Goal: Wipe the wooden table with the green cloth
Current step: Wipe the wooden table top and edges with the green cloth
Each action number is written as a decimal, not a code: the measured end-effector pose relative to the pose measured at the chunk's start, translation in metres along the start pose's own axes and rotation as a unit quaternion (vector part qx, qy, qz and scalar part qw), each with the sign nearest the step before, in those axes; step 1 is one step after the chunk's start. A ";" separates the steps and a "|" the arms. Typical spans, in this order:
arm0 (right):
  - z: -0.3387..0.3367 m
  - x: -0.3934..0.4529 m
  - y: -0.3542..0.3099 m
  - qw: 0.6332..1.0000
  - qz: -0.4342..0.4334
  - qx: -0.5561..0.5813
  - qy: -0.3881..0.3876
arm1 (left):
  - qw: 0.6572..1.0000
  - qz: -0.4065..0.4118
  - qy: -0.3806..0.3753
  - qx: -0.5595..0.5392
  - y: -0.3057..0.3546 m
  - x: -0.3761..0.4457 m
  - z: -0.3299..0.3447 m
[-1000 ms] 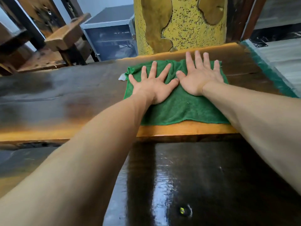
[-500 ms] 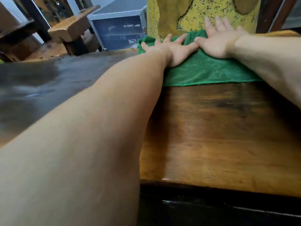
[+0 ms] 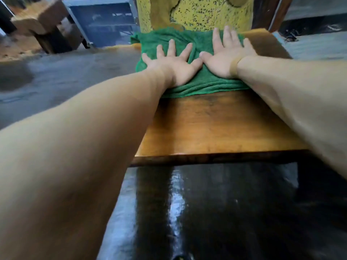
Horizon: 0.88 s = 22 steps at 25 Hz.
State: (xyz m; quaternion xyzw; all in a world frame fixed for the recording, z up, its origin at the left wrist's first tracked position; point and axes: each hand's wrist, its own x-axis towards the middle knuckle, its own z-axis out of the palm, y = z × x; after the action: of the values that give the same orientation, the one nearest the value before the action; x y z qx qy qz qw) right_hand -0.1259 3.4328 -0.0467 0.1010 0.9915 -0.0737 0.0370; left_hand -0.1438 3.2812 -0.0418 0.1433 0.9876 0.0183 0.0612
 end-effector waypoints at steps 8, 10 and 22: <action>0.003 -0.155 0.037 0.999 0.010 -0.020 -0.026 | 0.996 0.083 -0.014 0.006 0.047 -0.142 0.021; 0.003 -0.188 0.039 0.999 0.014 -0.015 -0.044 | 0.996 0.090 -0.020 0.007 0.050 -0.171 0.024; 0.014 -0.386 0.036 0.997 0.017 -0.006 -0.070 | 0.993 0.112 -0.030 0.005 0.059 -0.361 0.047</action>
State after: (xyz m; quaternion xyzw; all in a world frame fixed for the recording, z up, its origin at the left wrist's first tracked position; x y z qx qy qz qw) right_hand 0.2592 3.3908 -0.0320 0.1123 0.9851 -0.0735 0.1079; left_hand 0.2217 3.2354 -0.0439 0.2539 0.9631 0.0160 0.0873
